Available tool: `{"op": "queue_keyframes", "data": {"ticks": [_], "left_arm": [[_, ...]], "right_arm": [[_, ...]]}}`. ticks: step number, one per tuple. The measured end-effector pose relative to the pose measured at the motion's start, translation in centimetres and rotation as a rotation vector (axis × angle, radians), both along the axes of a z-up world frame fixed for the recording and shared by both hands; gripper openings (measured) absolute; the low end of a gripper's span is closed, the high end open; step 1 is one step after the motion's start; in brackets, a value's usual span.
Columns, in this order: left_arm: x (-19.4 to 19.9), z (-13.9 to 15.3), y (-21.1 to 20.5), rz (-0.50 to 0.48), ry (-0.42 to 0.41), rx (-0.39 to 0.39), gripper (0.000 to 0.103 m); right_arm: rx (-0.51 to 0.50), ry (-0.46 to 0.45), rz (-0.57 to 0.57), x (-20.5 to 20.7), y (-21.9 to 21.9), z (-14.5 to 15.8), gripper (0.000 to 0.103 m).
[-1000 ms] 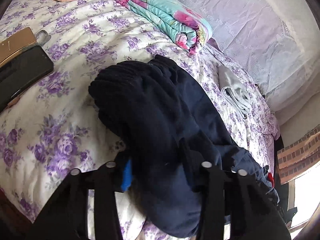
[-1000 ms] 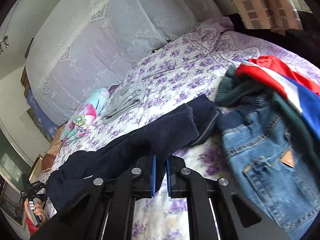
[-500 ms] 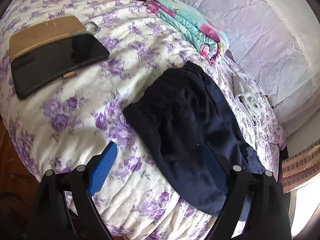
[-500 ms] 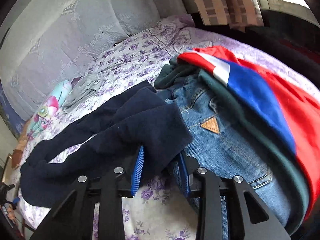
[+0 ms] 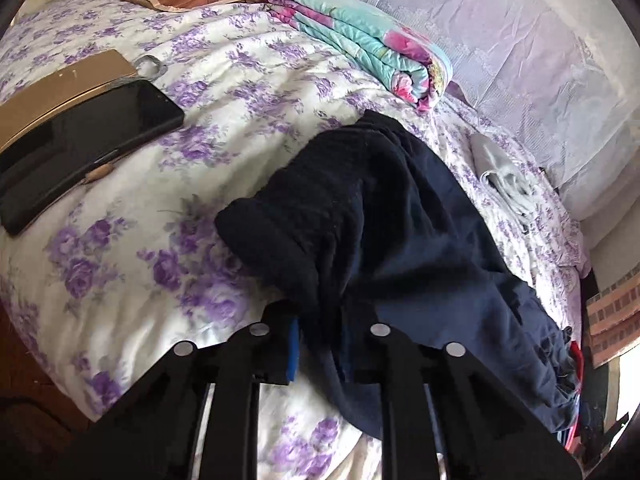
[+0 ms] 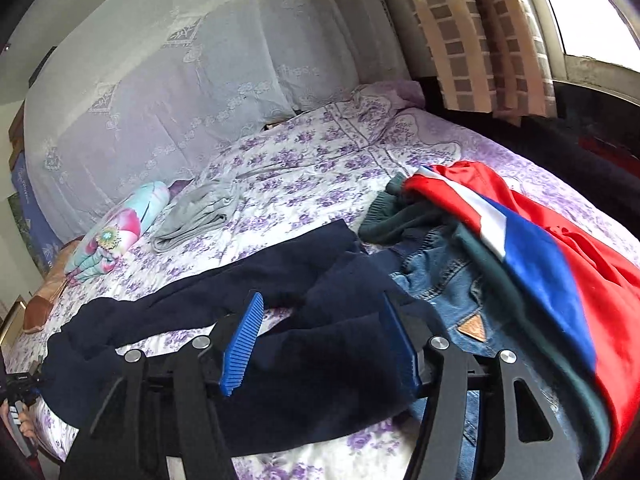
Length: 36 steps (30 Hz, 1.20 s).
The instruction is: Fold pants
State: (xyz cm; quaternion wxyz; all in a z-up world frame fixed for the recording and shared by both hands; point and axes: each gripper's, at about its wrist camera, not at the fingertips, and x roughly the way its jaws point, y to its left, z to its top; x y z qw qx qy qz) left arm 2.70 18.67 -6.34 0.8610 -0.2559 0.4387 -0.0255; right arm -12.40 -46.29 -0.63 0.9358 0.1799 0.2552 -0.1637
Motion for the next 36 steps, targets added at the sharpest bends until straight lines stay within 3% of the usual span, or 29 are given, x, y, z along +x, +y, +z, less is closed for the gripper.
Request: {"op": "queue_keyframes", "data": {"ticks": [3,4,5,6,10,13,15,17,20,25,27,28,31,33,36], "left_arm": [[-1.5,0.2,2.1,-0.002,0.037,-0.046,0.015],[-1.6,0.1,2.5,-0.005,0.061,-0.052,0.022],[-1.7,0.0,3.0,0.011,0.094,-0.045,0.042],[-1.9,0.3,3.6,0.051,0.112,-0.02,0.057],[-1.6,4.4,5.1,0.186,0.025,0.144,0.065],[3.0,7.5,3.0,0.062,-0.034,0.189,0.073],[7.4,8.0,0.7,-0.043,-0.039,0.224,0.074],[12.2,7.3,-1.5,-0.118,-0.012,0.222,0.074],[18.7,4.4,-3.7,-0.198,0.085,0.154,0.074],[24.9,-1.7,-4.7,-0.182,0.248,0.067,0.074],[25.2,-2.3,-5.6,-0.193,0.231,0.069,0.089],[25.2,-2.1,-6.4,-0.221,0.22,0.106,0.089],[24.3,-1.7,-8.0,-0.206,0.166,0.222,0.062],[23.6,-1.0,-7.8,-0.202,0.123,0.221,0.046],[22.7,0.5,-6.5,-0.184,0.068,0.182,0.043]], "right_arm": [[0.006,0.014,0.032,1.0,0.3,-0.3,0.061],[0.012,0.018,0.038,1.2,0.3,-0.5,0.061],[0.021,0.022,0.038,1.4,0.1,-0.7,0.061],[0.033,0.026,0.039,1.5,0.0,-1.0,0.061],[0.084,0.048,0.031,2.3,-1.0,-2.2,0.062],[0.115,0.059,0.028,3.5,-1.3,-2.9,0.062],[0.136,0.052,0.042,4.0,-1.1,-3.0,0.062],[0.143,0.051,0.052,4.3,-0.6,-2.9,0.064],[0.125,0.068,0.051,4.3,-0.2,-2.9,0.067],[0.122,0.105,0.023,4.7,-1.1,-3.0,0.068],[0.132,0.116,0.022,5.4,-1.5,-2.9,0.069],[0.141,0.118,0.026,5.9,-1.6,-2.8,0.071],[0.157,0.115,0.053,7.4,-1.7,-2.6,0.074],[0.168,0.122,0.056,8.4,-1.9,-2.7,0.074],[0.172,0.142,0.047,9.8,-2.6,-2.7,0.074]]}}
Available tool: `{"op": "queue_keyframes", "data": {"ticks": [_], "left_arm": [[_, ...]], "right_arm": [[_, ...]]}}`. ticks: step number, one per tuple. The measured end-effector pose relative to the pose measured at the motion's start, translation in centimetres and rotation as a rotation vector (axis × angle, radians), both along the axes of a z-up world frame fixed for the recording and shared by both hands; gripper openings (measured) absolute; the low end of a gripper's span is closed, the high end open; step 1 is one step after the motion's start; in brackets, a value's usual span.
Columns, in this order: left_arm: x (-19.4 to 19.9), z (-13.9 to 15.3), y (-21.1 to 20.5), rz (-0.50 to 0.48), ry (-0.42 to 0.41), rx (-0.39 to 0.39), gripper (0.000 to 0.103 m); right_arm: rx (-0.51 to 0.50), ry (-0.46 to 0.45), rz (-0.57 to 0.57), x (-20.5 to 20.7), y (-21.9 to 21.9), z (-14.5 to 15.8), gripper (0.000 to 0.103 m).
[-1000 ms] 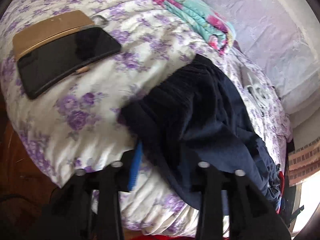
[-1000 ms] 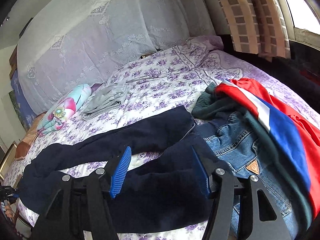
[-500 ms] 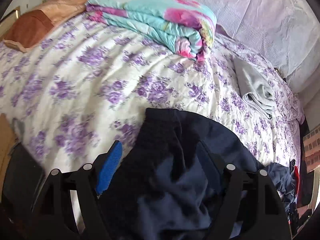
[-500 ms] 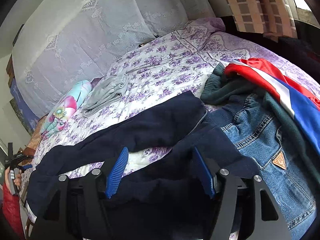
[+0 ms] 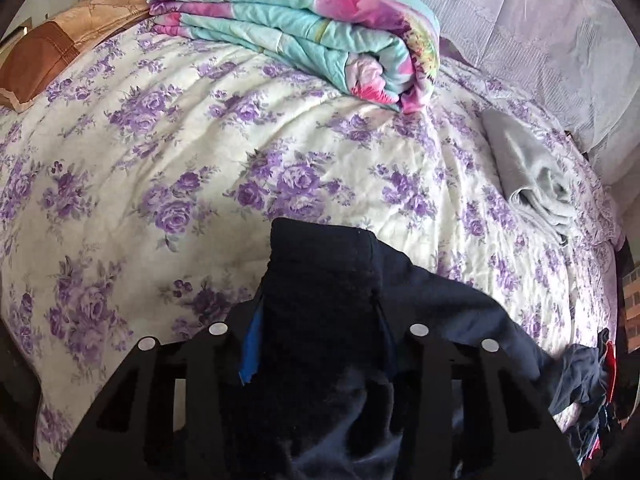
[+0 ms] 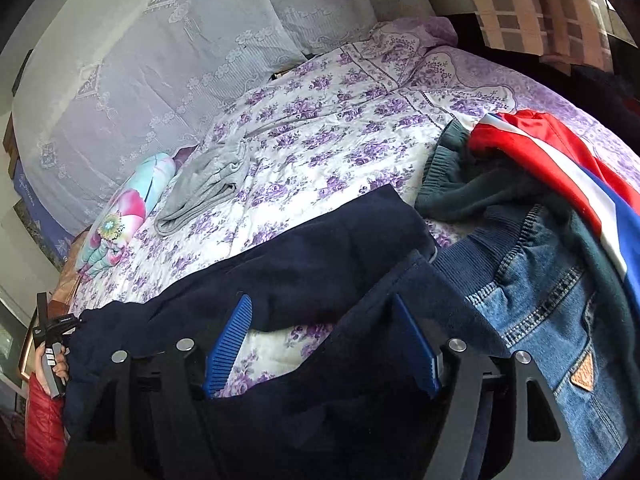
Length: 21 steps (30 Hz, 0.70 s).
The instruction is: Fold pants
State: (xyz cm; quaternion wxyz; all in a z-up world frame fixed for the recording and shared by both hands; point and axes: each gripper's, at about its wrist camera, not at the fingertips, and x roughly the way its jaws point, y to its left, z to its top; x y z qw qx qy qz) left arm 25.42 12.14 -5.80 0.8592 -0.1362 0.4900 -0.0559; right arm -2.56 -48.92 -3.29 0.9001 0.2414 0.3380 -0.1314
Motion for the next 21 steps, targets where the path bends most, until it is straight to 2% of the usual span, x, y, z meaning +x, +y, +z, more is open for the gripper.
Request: {"op": "queue_keyframes", "data": {"ticks": [2,5,8,11,14,17,20,21], "left_arm": [[-0.2,1.8,0.7,0.012,-0.045,-0.016,0.043],[-0.7,4.6,1.1,0.031,-0.106,-0.072,0.042],[-1.1,6.1,0.4,0.032,-0.149,-0.041,0.042],[-0.3,4.9,0.5,0.053,-0.113,-0.024,0.042],[0.2,3.2,1.1,0.08,-0.077,-0.045,0.042],[0.6,2.2,1.5,0.085,-0.053,-0.043,0.042],[1.2,1.6,1.2,0.087,-0.031,-0.028,0.042],[1.5,1.4,1.1,0.09,-0.024,-0.026,0.042]], "right_arm": [[-0.039,0.011,-0.014,1.0,-0.7,0.9,0.074],[-0.108,-0.03,-0.024,1.9,-1.4,3.5,0.073],[-0.172,-0.051,0.022,4.0,-1.3,5.1,0.074],[-0.244,0.071,0.083,9.2,-1.7,3.4,0.075],[-0.27,0.201,0.022,12.9,-4.1,0.9,0.075],[-0.194,0.277,0.04,14.6,-5.9,-1.0,0.074],[-0.251,0.35,0.036,15.3,-6.2,-2.3,0.075],[-0.241,0.371,0.04,15.5,-6.6,-2.8,0.075]]}}
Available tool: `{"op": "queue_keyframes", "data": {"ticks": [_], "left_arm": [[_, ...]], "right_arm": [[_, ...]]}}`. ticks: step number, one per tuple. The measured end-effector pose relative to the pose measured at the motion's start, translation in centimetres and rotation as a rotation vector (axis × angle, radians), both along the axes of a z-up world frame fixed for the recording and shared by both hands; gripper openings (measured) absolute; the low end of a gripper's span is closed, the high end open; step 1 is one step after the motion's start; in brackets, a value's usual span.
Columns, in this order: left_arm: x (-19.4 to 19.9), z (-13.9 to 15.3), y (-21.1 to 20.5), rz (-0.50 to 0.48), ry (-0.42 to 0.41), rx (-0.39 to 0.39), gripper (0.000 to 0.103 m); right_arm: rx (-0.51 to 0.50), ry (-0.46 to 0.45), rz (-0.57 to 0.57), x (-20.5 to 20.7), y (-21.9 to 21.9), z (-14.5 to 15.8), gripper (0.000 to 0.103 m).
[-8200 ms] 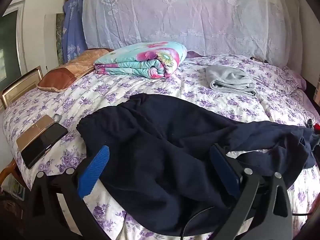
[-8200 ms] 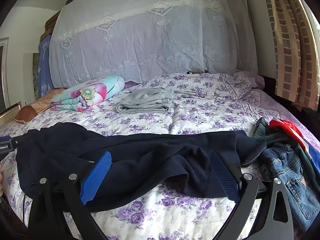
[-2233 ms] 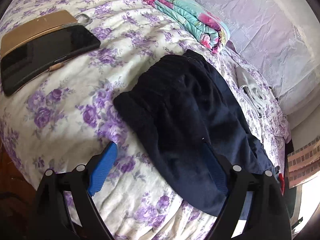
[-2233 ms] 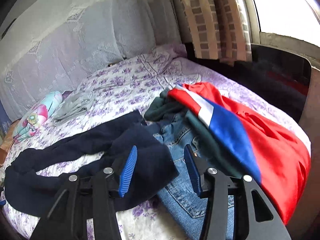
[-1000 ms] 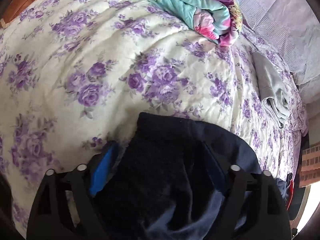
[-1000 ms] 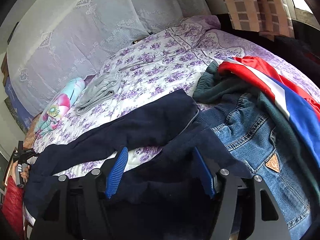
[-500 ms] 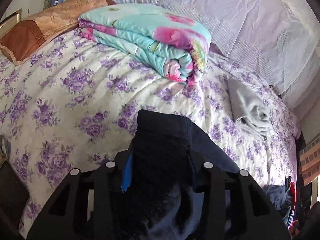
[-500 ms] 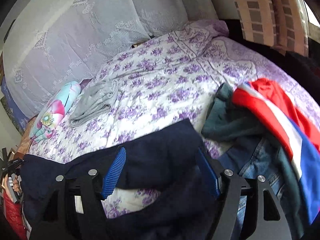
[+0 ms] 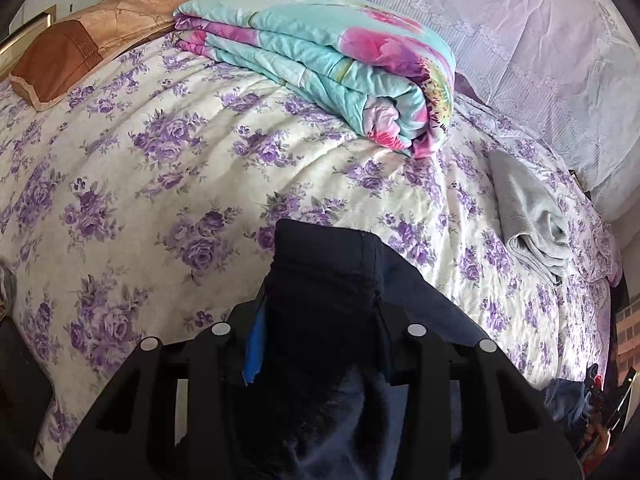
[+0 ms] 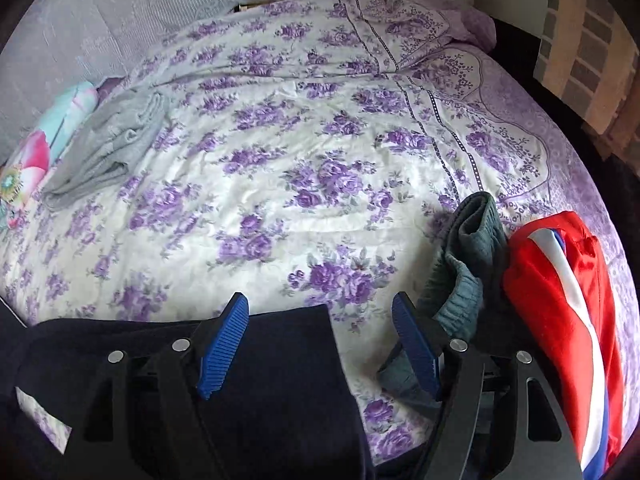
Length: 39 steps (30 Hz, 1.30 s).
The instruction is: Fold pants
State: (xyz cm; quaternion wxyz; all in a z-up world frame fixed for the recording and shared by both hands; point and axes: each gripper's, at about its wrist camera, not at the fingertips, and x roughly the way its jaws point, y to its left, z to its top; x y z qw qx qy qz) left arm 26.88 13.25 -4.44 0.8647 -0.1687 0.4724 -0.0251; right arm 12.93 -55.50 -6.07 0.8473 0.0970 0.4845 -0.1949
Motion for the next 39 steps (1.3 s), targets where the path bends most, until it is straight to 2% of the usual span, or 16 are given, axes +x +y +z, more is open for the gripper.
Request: {"op": "queue_keyframes", "data": {"ticks": [3,4,6,7,11,13,15,18,20,22,25,28,35,36,38,39], "left_arm": [[0.6,-0.8,-0.2,0.01,0.021,0.005,0.042],[0.6,-1.0,-0.1,0.013,0.027,0.002,0.042],[0.6,-1.3,0.1,0.018,0.034,-0.013,0.042],[0.5,-1.3,0.3,0.019,0.035,-0.026,0.042],[-0.9,0.3,0.8,0.005,-0.005,-0.049,0.042],[-2.1,1.5,1.0,-0.014,-0.042,-0.037,0.042],[-3.1,2.2,1.3,-0.026,-0.069,-0.033,0.042],[-3.8,2.1,2.3,-0.032,-0.073,-0.048,0.043],[-3.7,1.5,2.8,-0.03,-0.057,-0.061,0.043],[-3.4,0.8,3.1,-0.025,-0.039,-0.074,0.043],[-3.5,0.6,2.9,-0.008,-0.039,-0.084,0.043],[-4.1,1.2,2.4,0.001,-0.062,-0.06,0.043],[-3.8,1.3,2.4,0.014,-0.032,-0.062,0.043],[-3.7,1.4,2.4,0.012,-0.031,-0.06,0.043],[-3.6,1.7,2.2,0.007,-0.034,-0.056,0.043],[-3.7,1.9,2.2,0.007,-0.039,-0.059,0.043]], "right_arm": [[0.12,0.023,0.031,0.4,-0.5,-1.6,0.07],[0.15,0.012,0.065,0.3,0.0,-1.7,0.04],[0.156,-0.033,0.089,-0.3,1.0,-0.8,0.02],[0.163,-0.077,0.102,-1.0,1.3,0.1,0.018],[0.204,-0.336,0.17,-6.8,2.8,6.5,0.017],[0.181,-0.436,0.272,-11.9,4.4,9.3,0.017],[0.121,-0.436,0.371,-17.7,6.0,9.7,0.017],[0.12,-0.327,0.417,-25.4,7.0,7.3,0.021],[0.113,-0.267,0.308,-28.6,5.9,5.5,0.021],[0.144,-0.315,0.174,-30.3,3.9,5.6,0.024],[0.147,-0.395,0.085,-28.6,2.4,7.3,0.028],[0.134,-0.386,0.042,-23.5,1.7,7.5,0.055],[0.184,-0.182,0.014,-12.2,-0.1,2.6,0.063],[0.205,-0.172,0.035,-11.7,0.0,2.0,0.063],[0.227,-0.171,0.078,-11.3,0.8,1.4,0.021],[0.202,-0.184,0.072,-11.7,1.3,1.7,0.014]]}}
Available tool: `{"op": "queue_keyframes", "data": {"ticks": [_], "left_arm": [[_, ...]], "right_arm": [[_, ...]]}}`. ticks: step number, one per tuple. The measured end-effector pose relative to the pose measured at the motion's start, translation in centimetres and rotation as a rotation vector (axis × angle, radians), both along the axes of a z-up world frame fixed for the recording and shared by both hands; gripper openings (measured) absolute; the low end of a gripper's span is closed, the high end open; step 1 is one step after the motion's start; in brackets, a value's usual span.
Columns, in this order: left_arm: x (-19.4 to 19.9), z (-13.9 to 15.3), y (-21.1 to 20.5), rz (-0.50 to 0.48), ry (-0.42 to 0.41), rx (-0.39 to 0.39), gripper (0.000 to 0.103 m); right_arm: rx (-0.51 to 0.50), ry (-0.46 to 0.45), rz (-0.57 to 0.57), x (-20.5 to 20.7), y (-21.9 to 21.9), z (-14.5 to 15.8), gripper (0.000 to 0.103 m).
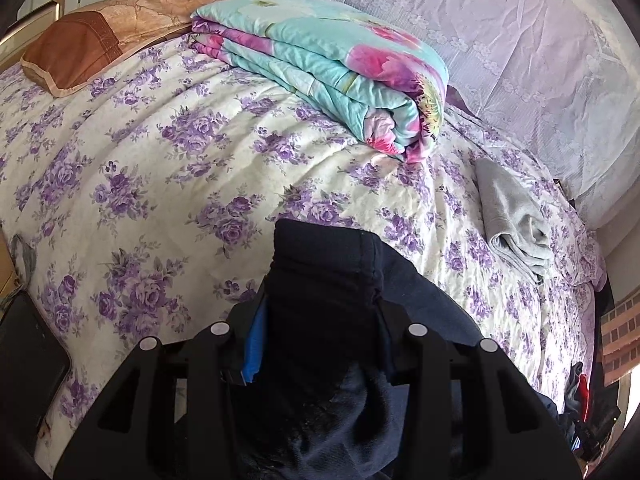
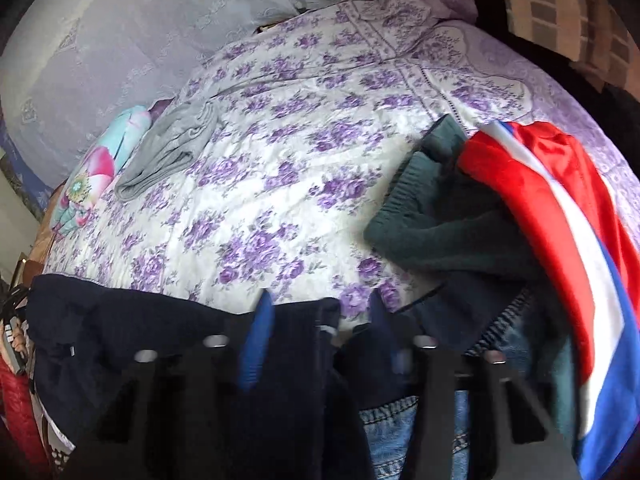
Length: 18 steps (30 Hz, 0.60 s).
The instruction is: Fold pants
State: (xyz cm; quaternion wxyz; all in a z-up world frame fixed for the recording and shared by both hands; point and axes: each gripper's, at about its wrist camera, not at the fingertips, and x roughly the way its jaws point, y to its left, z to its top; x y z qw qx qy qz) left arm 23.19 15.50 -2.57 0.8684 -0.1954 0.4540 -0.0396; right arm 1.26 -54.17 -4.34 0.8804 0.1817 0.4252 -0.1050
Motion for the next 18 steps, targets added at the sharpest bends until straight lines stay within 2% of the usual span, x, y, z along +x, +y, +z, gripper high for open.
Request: {"op": "queue_keyframes", "data": {"ticks": [5,10,12,14,18], "left_arm": [[-0.4,2.0,0.2,0.001,-0.045,-0.016,0.042],[0.2,4.8,1.3,0.066,-0.103,-0.039,0.042],[1.1,5.2,2.0,0.089,-0.108,-0.059,0.042],[2.8,5.0,2.5,0.112,-0.096,-0.069,0.042],[7.6,1.4,2.0,0.136,-0.013,-0.028,0.042]], "right_arm": [[-0.088,-0.166,-0.006,-0.4,0.7,5.3,0.01],[-0.171,-0.221,0.012,4.9,0.6,8.9,0.009],[-0.204,-0.214,0.005,8.3,0.4,8.7,0.009],[-0.231,-0.172,0.001,12.2,0.2,7.3,0.009],[-0.325,-0.046,-0.012,19.7,0.4,1.9,0.009]]}}
